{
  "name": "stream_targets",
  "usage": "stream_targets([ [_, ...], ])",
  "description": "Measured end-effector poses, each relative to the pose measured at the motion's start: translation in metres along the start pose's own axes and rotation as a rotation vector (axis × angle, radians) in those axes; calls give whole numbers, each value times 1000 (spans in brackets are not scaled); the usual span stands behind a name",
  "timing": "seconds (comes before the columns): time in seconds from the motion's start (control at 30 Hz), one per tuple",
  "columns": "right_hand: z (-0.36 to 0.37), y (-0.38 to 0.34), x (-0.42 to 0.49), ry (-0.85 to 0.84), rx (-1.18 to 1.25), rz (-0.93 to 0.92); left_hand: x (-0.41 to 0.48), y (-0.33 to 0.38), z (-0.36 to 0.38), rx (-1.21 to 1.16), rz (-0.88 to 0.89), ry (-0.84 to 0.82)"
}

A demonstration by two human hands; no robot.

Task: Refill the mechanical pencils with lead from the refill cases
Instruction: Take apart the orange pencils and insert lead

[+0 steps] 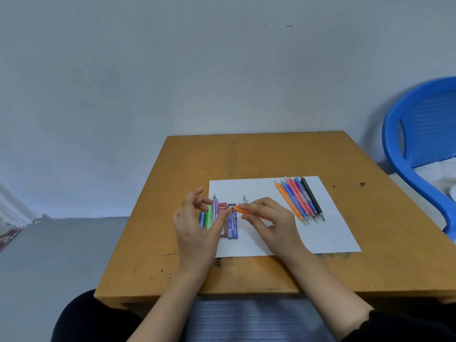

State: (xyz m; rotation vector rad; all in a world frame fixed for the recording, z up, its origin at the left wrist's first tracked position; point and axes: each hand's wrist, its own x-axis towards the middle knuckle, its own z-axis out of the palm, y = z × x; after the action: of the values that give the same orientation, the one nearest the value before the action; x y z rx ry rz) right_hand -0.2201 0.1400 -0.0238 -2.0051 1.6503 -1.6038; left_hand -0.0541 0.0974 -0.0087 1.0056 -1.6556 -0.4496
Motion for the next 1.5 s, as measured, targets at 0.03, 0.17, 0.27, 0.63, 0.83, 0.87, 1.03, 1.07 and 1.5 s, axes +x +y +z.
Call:
stream_targets([
  [0.03, 0, -1, 0, 12, 8, 4, 1, 1, 1, 26, 14, 14],
  [0.17, -1, -3, 1, 44, 2, 7, 3, 3, 7, 101, 95, 69],
  [0.27, -2, -2, 2, 56, -2, 9, 5, 5, 11, 131, 160, 87],
  [0.63, -4, -4, 3, 115, 26, 13, 9, 13, 20, 63, 193, 46],
  [0.83, -7, -4, 4, 169, 55, 9, 10, 31, 18, -121, -16, -62],
  [0.87, -7, -4, 4, 173, 55, 2, 11, 34, 18, -168, -66, -84],
  [1.03, -5, -7, 4, 154, 48, 4, 11, 40, 17, -334, -261, -117],
  [1.07, -5, -8, 4, 151, 46, 16, 11, 41, 16, -347, -267, -107],
  [1.5, -3, -6, 6, 37, -9, 152, 27, 56, 5, -631, -333, 80],
])
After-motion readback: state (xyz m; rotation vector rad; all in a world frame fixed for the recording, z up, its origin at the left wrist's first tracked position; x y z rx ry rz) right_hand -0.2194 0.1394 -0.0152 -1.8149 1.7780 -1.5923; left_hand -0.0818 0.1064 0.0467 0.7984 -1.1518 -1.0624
